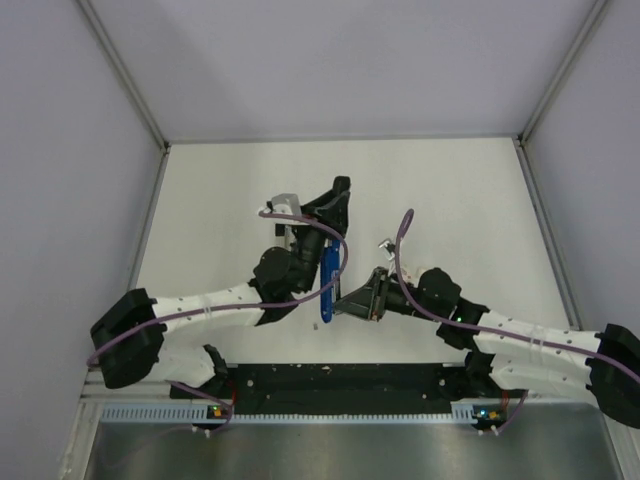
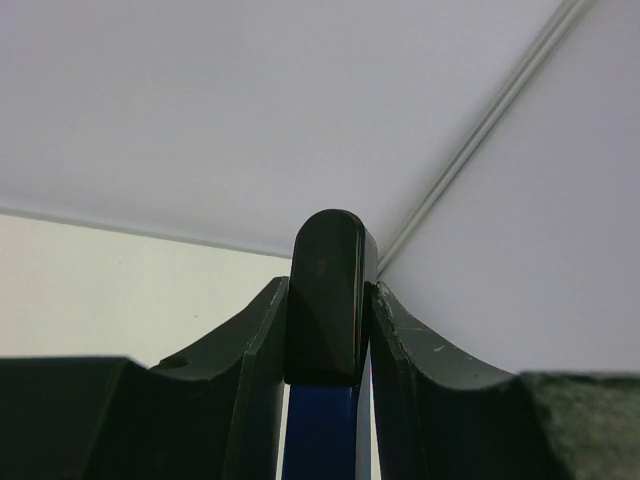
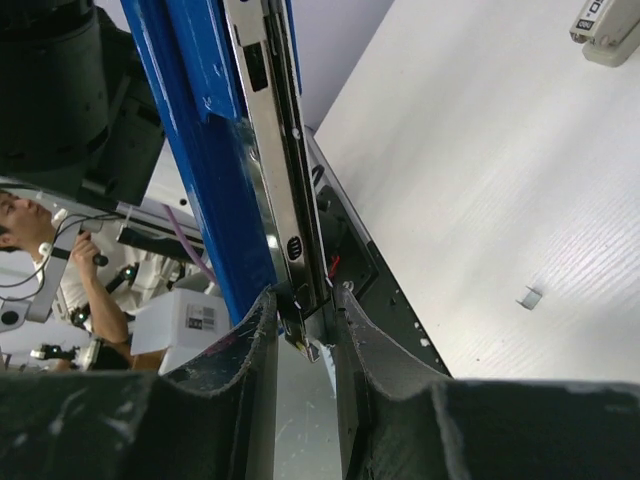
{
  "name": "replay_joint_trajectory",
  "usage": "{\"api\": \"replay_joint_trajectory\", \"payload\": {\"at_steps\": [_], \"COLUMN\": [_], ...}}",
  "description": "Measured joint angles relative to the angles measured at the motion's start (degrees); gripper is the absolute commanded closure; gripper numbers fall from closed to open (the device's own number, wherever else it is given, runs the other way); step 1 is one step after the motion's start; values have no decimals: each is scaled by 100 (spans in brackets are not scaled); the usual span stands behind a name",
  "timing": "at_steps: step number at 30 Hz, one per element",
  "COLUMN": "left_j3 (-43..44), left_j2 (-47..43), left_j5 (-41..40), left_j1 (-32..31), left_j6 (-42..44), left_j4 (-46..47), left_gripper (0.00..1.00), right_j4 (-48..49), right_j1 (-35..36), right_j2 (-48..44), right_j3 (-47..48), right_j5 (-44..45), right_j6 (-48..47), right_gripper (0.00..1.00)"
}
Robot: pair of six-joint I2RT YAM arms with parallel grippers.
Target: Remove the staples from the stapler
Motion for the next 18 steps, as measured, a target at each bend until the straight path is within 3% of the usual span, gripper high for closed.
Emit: {"api": "replay_joint_trajectory", "payload": {"at_steps": [11,18], "left_j3": [590,739], "left_j2": [1274,1440], "left_j5": [-575,-599], "left_j1": [-634,-669], "left_j6": [2041,2468], "left_j4": [407,474], "left_gripper": [100,100], "right_j4": [-345,-649], "right_j1": [-9,-74], "right_j2": [431,483], "right_j3": [94,352], "right_j5": [514,813], "right_j6": [63,-214], "right_gripper": [61,60]}}
